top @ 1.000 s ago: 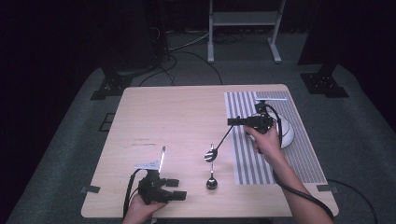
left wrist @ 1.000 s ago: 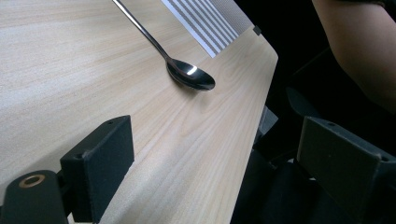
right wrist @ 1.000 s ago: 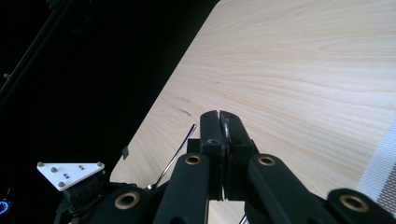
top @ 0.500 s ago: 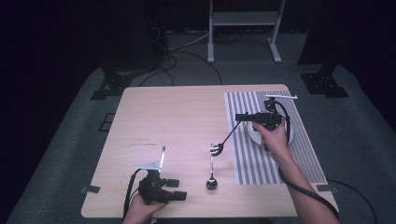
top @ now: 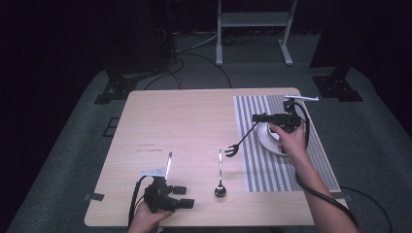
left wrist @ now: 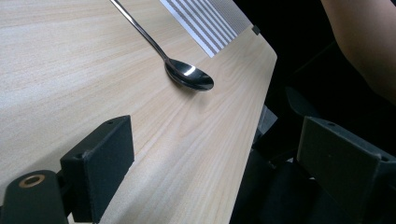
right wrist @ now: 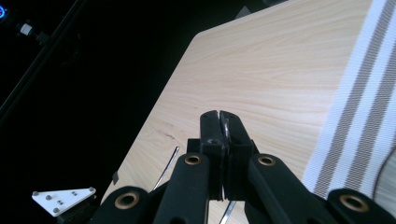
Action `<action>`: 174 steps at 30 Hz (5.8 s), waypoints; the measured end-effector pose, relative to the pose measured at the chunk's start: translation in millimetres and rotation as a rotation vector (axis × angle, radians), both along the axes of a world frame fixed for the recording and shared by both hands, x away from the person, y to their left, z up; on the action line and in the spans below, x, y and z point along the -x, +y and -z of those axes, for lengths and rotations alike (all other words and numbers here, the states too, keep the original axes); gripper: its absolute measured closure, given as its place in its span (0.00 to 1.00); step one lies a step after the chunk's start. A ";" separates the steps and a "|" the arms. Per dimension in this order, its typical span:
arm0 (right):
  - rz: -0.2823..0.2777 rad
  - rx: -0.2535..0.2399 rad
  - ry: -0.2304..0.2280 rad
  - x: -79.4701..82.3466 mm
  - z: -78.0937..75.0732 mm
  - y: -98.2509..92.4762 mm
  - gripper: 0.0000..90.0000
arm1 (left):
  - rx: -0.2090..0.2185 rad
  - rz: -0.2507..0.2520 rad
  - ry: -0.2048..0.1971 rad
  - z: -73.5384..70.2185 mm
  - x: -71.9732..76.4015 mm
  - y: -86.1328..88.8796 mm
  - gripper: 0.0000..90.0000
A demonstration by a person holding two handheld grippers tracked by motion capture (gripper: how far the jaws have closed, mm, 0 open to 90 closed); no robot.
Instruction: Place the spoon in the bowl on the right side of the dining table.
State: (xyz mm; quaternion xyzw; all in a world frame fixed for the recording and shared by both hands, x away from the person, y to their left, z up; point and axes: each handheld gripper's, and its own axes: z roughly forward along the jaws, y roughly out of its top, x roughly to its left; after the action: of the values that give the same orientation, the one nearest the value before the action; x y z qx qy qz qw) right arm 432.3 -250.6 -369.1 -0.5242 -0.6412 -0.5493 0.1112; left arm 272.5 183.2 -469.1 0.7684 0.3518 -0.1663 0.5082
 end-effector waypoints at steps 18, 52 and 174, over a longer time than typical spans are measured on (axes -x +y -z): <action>0.083 -0.007 -0.001 -1.7 -2.8 -32.8 0.98 | 0.003 0.004 0.001 0.1 -0.1 -2.8 0.11; 0.215 -0.008 0.006 2.5 -1.1 -81.5 0.98 | 0.025 0.009 0.006 0.1 -0.2 -2.3 0.11; 0.547 -0.009 0.045 14.7 41.5 -169.2 0.96 | 0.032 0.011 -0.004 0.3 -0.4 -3.3 0.10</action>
State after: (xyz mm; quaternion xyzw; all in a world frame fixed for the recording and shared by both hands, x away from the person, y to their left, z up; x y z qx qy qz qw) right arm 417.6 -419.8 -410.6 -0.6896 -0.4706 -0.5499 -0.0247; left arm 272.9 179.9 -469.5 0.7625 0.3438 -0.1733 0.5200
